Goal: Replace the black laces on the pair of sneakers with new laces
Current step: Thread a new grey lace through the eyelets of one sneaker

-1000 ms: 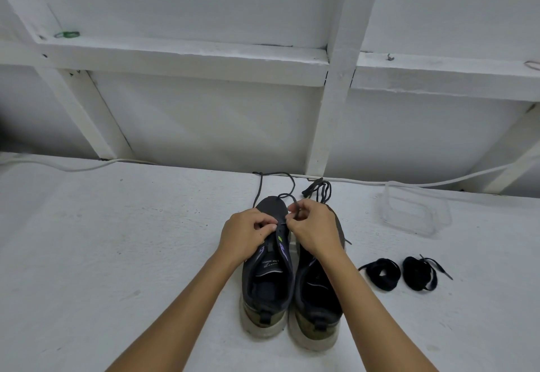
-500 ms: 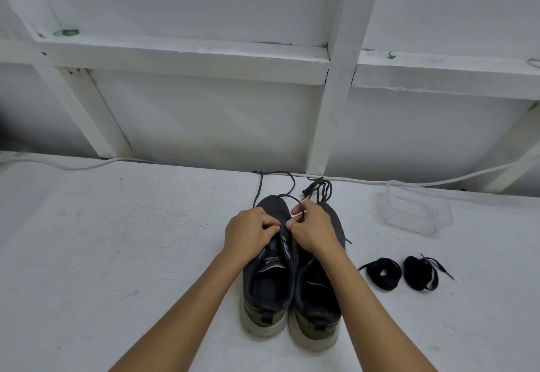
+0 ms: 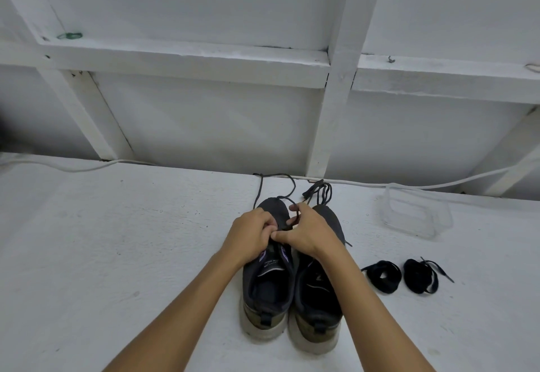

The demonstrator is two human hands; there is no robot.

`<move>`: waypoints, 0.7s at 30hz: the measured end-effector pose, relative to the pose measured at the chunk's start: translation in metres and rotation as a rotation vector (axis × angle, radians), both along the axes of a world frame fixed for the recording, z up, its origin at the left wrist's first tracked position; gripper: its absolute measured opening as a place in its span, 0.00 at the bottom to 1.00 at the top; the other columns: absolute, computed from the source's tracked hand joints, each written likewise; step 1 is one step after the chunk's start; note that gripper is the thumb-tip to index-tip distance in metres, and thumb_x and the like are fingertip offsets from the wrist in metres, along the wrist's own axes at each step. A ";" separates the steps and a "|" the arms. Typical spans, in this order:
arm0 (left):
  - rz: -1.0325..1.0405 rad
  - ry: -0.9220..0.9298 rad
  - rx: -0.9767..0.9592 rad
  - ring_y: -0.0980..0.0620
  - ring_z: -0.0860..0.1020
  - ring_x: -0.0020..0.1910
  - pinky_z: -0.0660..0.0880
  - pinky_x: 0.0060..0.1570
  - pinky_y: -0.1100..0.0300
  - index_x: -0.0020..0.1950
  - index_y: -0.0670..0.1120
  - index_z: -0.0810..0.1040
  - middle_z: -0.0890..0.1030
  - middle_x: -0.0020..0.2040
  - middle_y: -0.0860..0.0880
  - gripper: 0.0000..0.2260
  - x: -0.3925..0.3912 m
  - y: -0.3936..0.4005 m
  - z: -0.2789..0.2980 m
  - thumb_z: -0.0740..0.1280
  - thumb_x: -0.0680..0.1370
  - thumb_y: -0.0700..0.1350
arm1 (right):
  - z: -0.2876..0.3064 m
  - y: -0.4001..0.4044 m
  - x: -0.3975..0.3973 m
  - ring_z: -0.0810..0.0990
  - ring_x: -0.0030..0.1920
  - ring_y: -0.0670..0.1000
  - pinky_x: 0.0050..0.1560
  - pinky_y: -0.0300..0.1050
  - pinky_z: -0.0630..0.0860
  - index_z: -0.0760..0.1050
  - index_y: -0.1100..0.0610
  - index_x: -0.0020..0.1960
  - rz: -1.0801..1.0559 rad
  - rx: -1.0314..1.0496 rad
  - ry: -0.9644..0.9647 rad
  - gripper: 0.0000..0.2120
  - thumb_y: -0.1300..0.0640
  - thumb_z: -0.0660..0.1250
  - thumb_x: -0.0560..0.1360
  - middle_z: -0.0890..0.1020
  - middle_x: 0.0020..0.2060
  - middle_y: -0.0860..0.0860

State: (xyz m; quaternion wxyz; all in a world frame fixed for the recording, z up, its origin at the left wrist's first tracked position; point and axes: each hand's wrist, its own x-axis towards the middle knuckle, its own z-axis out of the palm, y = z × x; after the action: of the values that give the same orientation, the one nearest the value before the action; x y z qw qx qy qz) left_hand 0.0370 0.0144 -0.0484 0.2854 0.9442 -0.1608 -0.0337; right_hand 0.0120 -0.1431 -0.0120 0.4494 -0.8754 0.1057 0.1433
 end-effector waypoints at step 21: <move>0.105 0.184 -0.422 0.60 0.82 0.37 0.74 0.42 0.73 0.44 0.51 0.85 0.85 0.36 0.52 0.04 0.003 0.027 0.029 0.74 0.75 0.42 | -0.005 0.021 0.003 0.69 0.64 0.52 0.54 0.43 0.69 0.84 0.42 0.57 0.042 -0.349 -0.273 0.10 0.47 0.70 0.78 0.73 0.60 0.49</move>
State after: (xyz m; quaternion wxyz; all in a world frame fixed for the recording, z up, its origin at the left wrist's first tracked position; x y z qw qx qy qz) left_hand 0.0401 0.0418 -0.0194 0.4912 0.8637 -0.0882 -0.0702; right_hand 0.0151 -0.1223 -0.0169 0.2982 -0.9532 0.0489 0.0126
